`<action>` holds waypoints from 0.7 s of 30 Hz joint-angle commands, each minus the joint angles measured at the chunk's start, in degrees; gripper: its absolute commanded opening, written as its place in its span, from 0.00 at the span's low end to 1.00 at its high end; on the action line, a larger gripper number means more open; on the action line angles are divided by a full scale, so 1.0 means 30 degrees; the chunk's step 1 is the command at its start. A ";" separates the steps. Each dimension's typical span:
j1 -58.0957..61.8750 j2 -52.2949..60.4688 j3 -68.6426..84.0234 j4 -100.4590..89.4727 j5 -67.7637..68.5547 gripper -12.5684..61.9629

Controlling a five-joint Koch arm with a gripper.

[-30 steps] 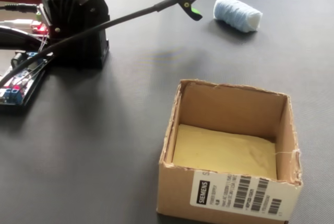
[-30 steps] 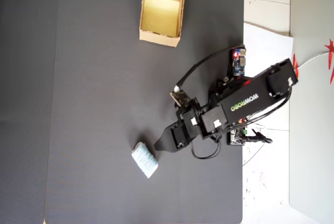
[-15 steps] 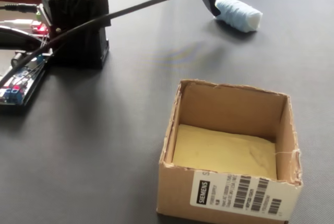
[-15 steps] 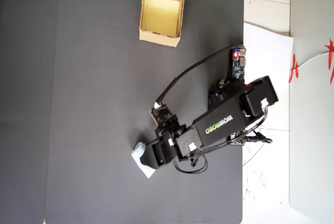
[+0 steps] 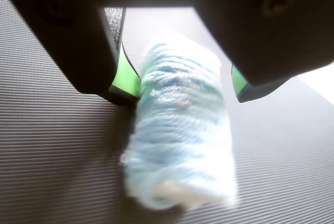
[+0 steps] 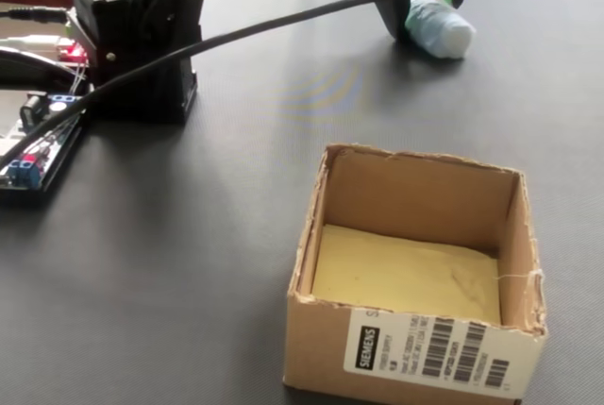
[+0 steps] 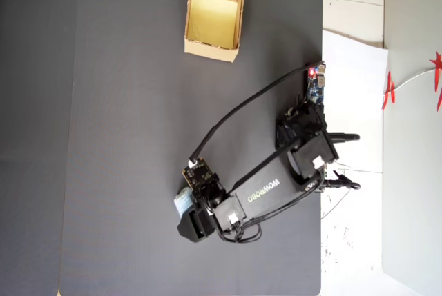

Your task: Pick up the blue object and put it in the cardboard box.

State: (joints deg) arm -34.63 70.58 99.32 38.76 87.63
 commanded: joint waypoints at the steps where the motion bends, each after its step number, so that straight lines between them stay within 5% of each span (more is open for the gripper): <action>1: -0.0498 -0.0703 -0.1260 -0.0586 0.0088 0.61; 6: -0.0586 -0.1729 -0.1875 -0.0557 0.0000 0.51; 10: -0.0439 -0.1846 -0.1904 -0.0879 -0.1611 0.31; 21: 0.0029 -0.0088 -0.0996 -0.2139 -0.2373 0.25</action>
State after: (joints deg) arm -34.72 68.38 96.94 34.98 80.51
